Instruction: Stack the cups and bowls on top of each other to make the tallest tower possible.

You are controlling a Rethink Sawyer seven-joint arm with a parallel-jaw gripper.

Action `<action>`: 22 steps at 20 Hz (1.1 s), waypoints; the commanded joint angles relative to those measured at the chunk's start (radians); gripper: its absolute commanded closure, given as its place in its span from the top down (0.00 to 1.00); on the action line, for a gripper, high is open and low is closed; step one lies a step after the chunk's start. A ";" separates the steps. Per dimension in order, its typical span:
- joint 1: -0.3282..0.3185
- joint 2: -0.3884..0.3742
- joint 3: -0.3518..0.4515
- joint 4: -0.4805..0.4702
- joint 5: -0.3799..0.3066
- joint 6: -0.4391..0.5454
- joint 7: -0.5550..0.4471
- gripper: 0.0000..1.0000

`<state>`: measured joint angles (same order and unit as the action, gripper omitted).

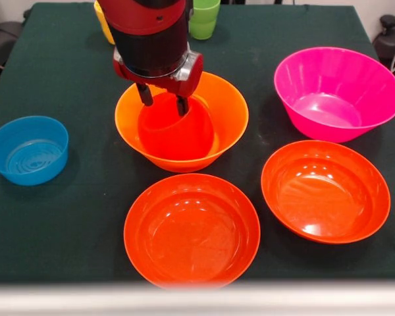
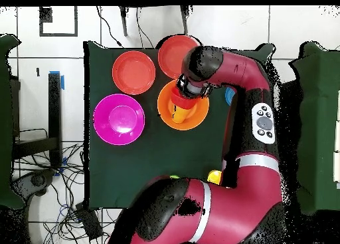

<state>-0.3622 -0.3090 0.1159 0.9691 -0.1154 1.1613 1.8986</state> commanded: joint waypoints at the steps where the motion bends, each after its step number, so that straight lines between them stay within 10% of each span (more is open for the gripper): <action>1: 0.033 -0.006 0.048 0.098 0.009 0.077 0.011 1.00; 22: 0.029 0.051 0.056 0.120 0.016 0.046 0.009 1.00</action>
<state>-0.3600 -0.3275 0.1170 1.0036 -0.0954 1.1732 1.8986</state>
